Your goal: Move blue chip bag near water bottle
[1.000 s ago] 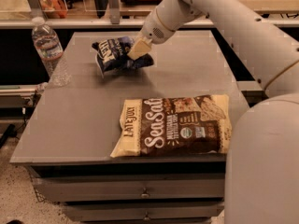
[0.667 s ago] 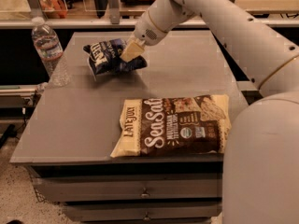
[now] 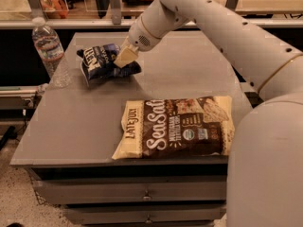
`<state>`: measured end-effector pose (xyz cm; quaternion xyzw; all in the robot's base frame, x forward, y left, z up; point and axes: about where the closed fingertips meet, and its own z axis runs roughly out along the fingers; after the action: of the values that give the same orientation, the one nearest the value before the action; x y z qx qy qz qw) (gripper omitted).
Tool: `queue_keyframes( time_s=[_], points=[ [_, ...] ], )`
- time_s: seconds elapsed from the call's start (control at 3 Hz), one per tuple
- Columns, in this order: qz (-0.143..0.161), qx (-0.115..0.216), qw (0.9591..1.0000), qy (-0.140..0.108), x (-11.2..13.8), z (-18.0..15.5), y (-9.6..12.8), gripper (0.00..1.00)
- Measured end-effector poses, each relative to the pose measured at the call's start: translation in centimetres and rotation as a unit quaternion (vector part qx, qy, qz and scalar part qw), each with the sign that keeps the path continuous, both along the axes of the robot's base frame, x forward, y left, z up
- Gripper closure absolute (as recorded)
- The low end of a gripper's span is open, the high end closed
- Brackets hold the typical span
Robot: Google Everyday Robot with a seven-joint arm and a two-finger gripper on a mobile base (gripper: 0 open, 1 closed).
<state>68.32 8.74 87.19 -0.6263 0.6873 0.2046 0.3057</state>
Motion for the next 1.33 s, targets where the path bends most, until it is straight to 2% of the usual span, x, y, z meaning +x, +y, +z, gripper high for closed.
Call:
queue_keyframes(
  time_s=[0.33,0.67,1.0,1.33],
  points=[
    [-0.007,-0.004,0.9999,-0.008,0.43,-0.58,0.16,1.0],
    [-0.009,-0.007,0.9999,-0.007,0.65,-0.99,0.22,0.84],
    [-0.009,-0.008,0.9999,-0.007,0.66,-1.01,0.22,0.6],
    [-0.009,-0.008,0.9999,-0.007,0.66,-1.01,0.23,0.29]
  ],
)
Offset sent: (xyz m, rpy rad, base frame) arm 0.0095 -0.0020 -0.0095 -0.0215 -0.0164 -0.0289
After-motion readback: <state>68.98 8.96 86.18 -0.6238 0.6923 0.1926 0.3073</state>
